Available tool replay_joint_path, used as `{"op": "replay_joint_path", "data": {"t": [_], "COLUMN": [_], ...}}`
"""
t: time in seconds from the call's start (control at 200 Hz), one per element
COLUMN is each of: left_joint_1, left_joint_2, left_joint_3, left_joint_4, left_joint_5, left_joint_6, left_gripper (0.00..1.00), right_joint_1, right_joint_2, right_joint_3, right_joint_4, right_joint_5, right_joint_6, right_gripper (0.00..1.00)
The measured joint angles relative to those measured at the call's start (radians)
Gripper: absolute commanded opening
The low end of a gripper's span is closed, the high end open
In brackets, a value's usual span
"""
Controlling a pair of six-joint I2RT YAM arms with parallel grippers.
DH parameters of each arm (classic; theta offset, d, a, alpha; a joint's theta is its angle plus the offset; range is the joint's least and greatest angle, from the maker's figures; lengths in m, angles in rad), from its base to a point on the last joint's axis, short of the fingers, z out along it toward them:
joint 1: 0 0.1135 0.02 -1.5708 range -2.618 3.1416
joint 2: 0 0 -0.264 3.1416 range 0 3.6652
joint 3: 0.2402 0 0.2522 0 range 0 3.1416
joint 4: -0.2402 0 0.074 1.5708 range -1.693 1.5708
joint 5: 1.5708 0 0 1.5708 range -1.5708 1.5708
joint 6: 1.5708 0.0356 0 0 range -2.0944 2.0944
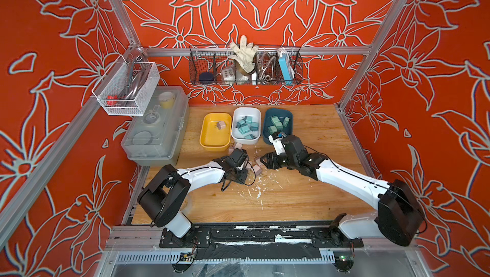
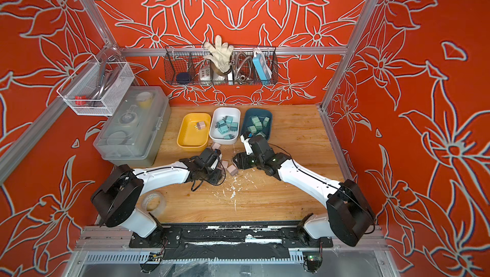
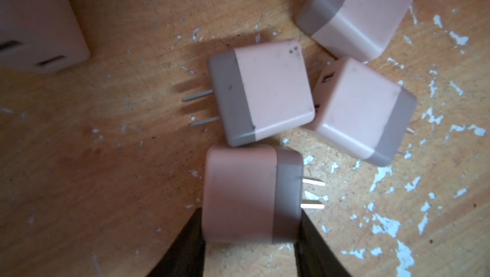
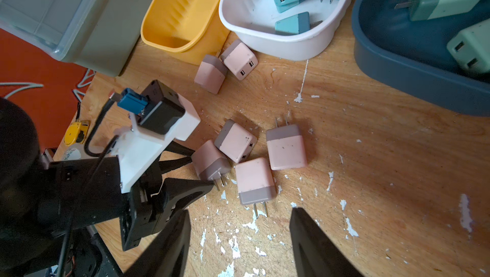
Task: Place the plugs by color into the storage box
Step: Pick up the plug from the center of the board.
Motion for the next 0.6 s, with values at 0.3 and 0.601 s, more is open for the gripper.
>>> {"op": "replay_joint_path", "data": {"t": [0.3,0.601], "left_joint_1": [0.000,-0.003], "left_joint_2": [-0.076,-0.191], "left_joint_3": [0.000,-0.047], "left_joint_4": [-0.007,-0.005], "left_joint_5": [-0.001,-0.014], "left_joint_6": [0.000,-0.002], "left_gripper": [0.43,0.43], "right_joint_1": [0.000,0.000], "right_joint_2": [0.000,0.000], "right_joint_3": [0.000,0.000], "right_joint_4": [0.000,0.000], "right_joint_5": [0.000,0.000], "right_joint_6": [0.000,0.000], "right_gripper": [0.65,0.65]}}
